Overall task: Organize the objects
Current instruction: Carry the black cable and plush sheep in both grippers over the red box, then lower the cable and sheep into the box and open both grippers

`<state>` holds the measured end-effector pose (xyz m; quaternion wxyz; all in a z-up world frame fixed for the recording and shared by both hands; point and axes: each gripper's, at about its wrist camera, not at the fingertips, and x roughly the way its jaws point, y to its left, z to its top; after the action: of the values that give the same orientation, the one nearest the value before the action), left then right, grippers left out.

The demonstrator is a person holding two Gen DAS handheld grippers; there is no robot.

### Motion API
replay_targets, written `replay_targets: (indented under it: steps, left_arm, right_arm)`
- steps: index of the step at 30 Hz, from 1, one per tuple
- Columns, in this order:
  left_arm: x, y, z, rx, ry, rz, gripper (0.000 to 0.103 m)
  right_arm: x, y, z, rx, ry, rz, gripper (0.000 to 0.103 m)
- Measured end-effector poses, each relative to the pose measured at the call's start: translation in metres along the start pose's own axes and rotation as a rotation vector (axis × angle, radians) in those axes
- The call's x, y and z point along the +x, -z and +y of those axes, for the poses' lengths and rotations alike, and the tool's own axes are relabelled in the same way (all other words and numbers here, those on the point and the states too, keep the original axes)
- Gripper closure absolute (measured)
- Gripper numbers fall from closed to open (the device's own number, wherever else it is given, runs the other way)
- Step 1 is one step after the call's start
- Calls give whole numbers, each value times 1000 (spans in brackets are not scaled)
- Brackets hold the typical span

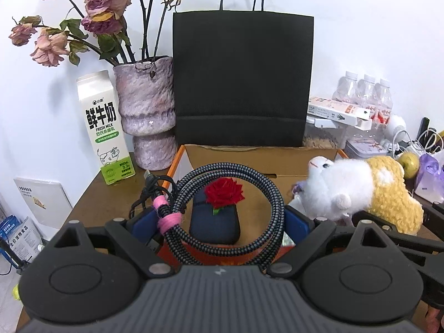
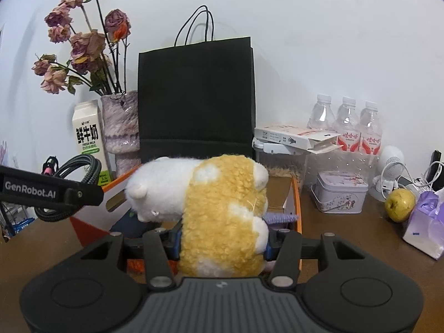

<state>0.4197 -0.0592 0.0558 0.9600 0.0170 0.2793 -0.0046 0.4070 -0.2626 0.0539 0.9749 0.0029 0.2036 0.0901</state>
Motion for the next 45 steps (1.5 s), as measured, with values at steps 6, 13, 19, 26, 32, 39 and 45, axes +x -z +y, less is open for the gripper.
replay_targets:
  steps: [6,13,19,26,32,39,45]
  left_arm:
    - [15,-8,2,-21,6,-11,9]
    - [34,-15,3,-44,-14,-26,10]
    - [53,-19,3,-64,-20,-40,10]
    - [76,-19,2,-80,-18,-48,9]
    - [93,-16,3,-98,-23,-62,9]
    - [103,-18,7,-97,-16,-59,9]
    - [103,-16,6,-100,-28,-53,7]
  right_arm:
    - [17,-5,-2,20,-11,-15,55]
    - [40,-5,-5,37,3,-19,55]
    - [57,-6,-7,44,14,-28,55]
    - [72,-9,-10,52,21,-29,55]
    - [77,-8,-11,39,1,-15,55]
    - [80,-5,-12,30,2,-3,55]
    - [81,-3,-15,48,13,5,28]
